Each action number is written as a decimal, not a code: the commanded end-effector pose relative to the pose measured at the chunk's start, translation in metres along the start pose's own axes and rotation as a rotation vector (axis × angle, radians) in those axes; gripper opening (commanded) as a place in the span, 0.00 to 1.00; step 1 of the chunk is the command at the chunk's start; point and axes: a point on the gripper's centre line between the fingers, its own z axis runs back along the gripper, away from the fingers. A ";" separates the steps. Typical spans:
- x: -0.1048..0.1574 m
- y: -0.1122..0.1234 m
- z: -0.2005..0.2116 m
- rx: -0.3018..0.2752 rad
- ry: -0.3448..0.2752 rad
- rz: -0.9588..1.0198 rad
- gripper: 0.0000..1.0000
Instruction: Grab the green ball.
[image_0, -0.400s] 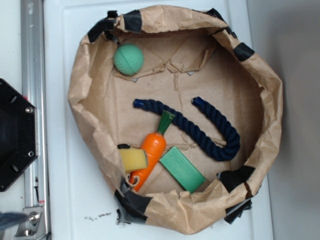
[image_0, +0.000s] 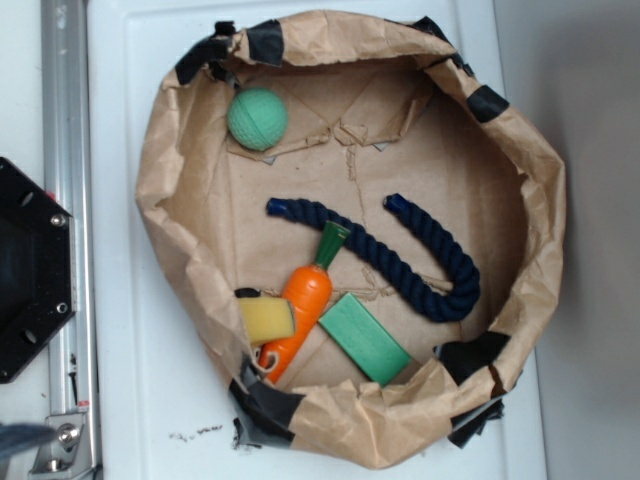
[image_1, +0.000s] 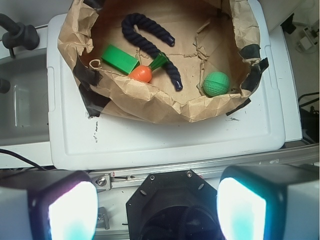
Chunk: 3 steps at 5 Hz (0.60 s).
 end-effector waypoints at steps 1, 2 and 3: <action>0.088 0.002 -0.044 0.105 -0.079 -0.411 1.00; 0.120 0.015 -0.082 0.127 -0.081 -0.471 1.00; 0.138 0.023 -0.137 0.075 -0.003 -0.552 1.00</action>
